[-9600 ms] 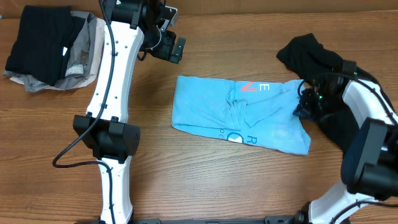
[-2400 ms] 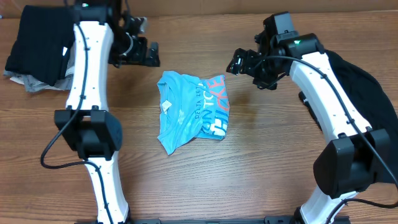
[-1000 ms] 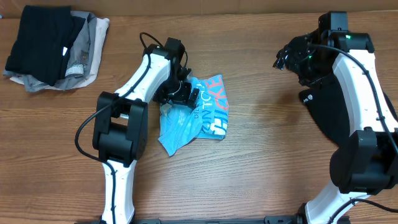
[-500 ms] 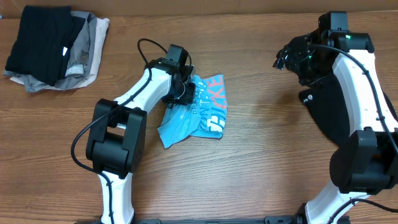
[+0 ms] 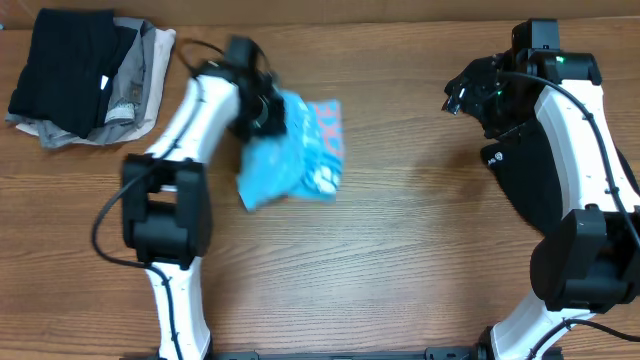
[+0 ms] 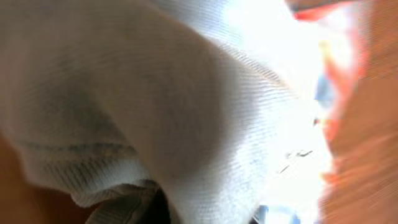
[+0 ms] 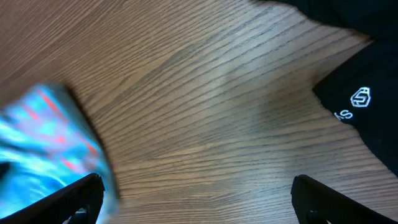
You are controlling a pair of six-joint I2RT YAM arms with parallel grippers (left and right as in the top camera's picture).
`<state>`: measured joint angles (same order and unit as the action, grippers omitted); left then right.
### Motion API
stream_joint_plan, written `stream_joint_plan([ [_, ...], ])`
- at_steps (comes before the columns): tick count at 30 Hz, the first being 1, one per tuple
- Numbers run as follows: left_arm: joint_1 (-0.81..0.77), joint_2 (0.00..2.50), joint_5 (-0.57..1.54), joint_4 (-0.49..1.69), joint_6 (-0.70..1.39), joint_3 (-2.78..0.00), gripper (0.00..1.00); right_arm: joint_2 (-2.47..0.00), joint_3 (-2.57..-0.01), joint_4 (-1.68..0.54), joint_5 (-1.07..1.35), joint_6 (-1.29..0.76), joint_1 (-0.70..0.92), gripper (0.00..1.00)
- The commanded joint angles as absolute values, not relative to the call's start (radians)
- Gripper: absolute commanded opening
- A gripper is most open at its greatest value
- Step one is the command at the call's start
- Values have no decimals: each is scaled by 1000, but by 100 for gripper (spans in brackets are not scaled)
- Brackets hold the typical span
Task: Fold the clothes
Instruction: 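Grasp the folded T-shirt with the left gripper and lift it, then place the folded T-shirt onto the clothes stack at top left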
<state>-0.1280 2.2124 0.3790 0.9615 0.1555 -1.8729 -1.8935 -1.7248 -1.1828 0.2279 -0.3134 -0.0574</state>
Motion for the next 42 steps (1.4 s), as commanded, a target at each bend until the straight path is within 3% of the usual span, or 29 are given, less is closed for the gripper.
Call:
stream_joint_plan([
  [1, -62, 2107, 496, 969, 157, -1987, 4, -1878, -1721, -1181, 217, -306, -57, 100],
  [13, 155, 2059, 570, 868, 302, -2212, 4, -1878, -1721, -1197, 218, -307, -57, 100],
  [24, 422, 2085, 567, 587, 600, -2219, 4, -1878, -1721, -1229, 218, -306, -54, 100],
  [33, 474, 2179, 482, 424, 751, -2219, 4, -1878, -1721, -1264, 218, -307, -52, 100],
  [42, 498, 2282, 367, 440, 781, -2218, 4, -1878, -1721, -1282, 225, -307, -52, 100],
])
